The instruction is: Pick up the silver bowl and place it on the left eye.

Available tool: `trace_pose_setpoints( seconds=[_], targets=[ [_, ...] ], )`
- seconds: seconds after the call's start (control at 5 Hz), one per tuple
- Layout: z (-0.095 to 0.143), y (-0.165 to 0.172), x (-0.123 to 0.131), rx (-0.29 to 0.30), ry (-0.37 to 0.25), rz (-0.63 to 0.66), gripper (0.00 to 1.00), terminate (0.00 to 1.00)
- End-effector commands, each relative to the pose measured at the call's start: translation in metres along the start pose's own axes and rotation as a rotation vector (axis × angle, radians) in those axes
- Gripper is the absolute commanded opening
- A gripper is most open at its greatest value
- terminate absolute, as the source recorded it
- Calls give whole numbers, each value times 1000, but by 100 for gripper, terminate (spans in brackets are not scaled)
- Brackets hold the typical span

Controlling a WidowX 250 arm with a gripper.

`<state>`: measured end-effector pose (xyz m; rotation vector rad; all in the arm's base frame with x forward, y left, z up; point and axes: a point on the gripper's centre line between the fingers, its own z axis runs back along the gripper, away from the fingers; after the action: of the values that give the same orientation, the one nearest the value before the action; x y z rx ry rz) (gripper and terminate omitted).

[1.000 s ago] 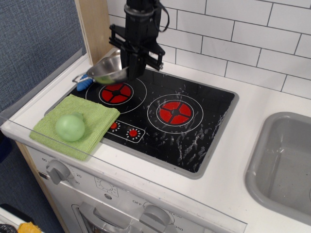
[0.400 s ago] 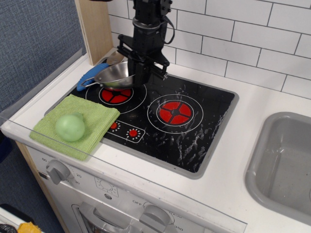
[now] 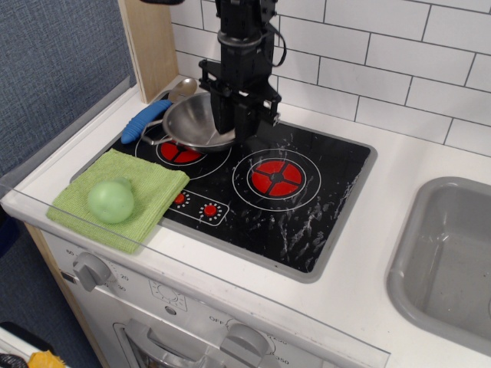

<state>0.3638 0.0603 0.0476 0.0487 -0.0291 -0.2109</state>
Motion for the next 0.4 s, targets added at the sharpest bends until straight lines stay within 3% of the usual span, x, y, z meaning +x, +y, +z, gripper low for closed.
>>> trace_pose_setpoints(
  seconds=[0.0,0.2],
  targets=[
    [61,-10,-17,-16,-137,10,100,0],
    [62,-10,-27,-8,-120,21,100,0]
  ],
)
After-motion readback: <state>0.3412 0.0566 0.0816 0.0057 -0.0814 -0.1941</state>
